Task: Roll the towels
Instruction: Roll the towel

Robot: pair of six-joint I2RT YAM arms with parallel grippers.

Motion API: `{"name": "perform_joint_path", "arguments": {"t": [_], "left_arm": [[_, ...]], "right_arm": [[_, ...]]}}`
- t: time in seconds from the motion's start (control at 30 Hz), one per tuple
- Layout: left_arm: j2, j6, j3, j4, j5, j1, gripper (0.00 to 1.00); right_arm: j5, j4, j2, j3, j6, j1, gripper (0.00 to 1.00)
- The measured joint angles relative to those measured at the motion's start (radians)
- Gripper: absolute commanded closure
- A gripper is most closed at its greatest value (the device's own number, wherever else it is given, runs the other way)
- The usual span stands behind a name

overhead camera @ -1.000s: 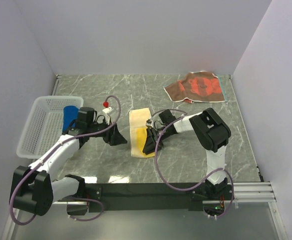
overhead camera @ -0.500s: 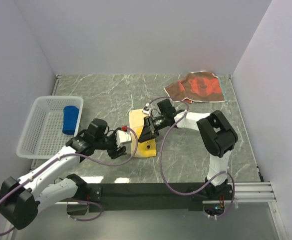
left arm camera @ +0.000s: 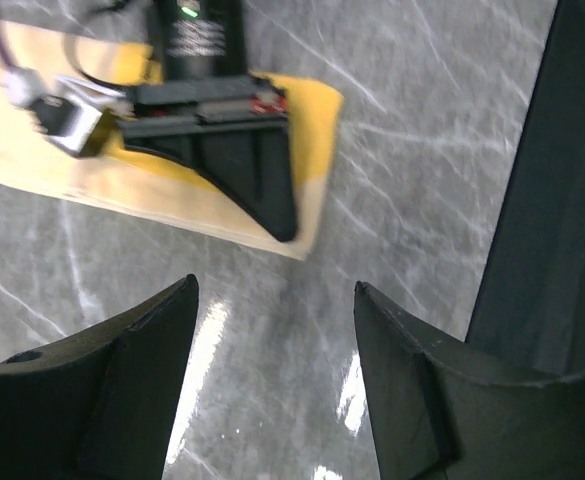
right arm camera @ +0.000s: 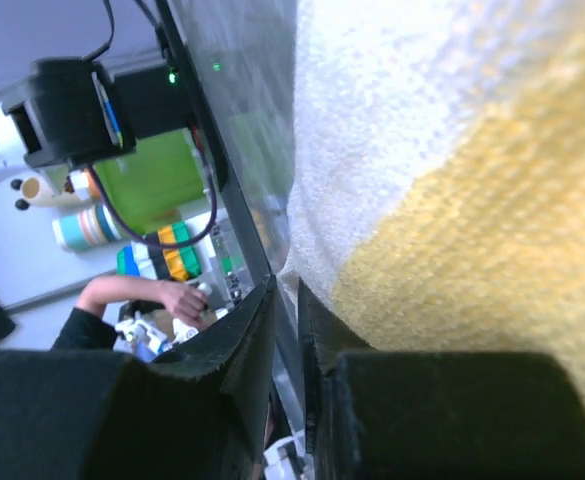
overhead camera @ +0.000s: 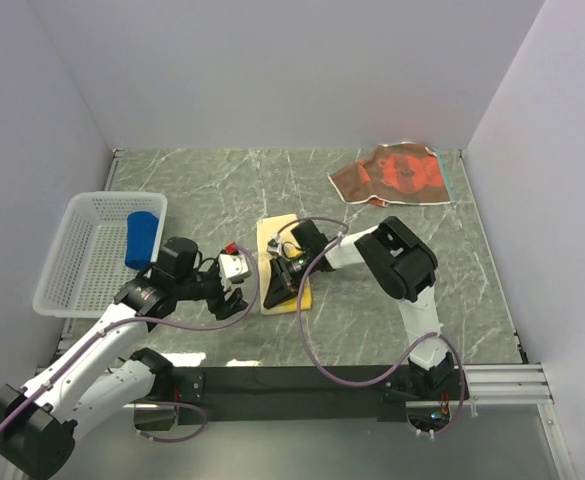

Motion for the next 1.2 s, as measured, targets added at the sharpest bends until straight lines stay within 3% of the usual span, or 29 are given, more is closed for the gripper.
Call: {"name": "perform_joint_path", "arguments": {"t": [0.3, 0.57, 0.63, 0.67, 0.7, 0.8, 0.83, 0.97, 1.07, 1.2], "left_arm": [[0.051, 0.153, 0.008, -0.115, 0.027, 0.002, 0.31], [0.053, 0.249, 0.01, -0.1, 0.008, -0.009, 0.32], [0.058, 0.265, 0.004, -0.074, -0.005, -0.019, 0.32], [0.065, 0.273, -0.001, -0.06, -0.01, -0.027, 0.33], [0.072, 0.278, -0.004, -0.052, -0.015, -0.033, 0.33], [0.115, 0.3, -0.01, -0.015, -0.033, -0.068, 0.36], [0.131, 0.307, -0.011, 0.0, -0.039, -0.084, 0.38], [0.195, 0.328, -0.037, 0.087, -0.106, -0.18, 0.49], [0.237, 0.339, -0.08, 0.158, -0.166, -0.271, 0.52], [0.291, 0.358, -0.121, 0.225, -0.25, -0.37, 0.52]], "right_arm": [[0.029, -0.067, -0.028, 0.04, -0.001, -0.003, 0.78], [0.293, -0.301, -0.382, 0.143, -0.249, -0.034, 0.77], [0.429, -0.328, -0.475, 0.171, -0.359, -0.045, 0.67], [0.497, -0.335, -0.52, 0.17, -0.414, -0.05, 0.41], [0.549, -0.34, -0.555, 0.164, -0.449, -0.054, 0.36], [0.691, -0.362, -0.656, 0.135, -0.56, -0.083, 0.34], [0.69, -0.376, -0.663, 0.135, -0.587, -0.099, 0.38], [0.537, -0.45, -0.59, 0.135, -0.638, -0.198, 0.77], [0.366, -0.502, -0.446, 0.133, -0.614, -0.247, 0.82], [0.203, -0.503, -0.325, 0.068, -0.544, -0.214, 0.87]]}}
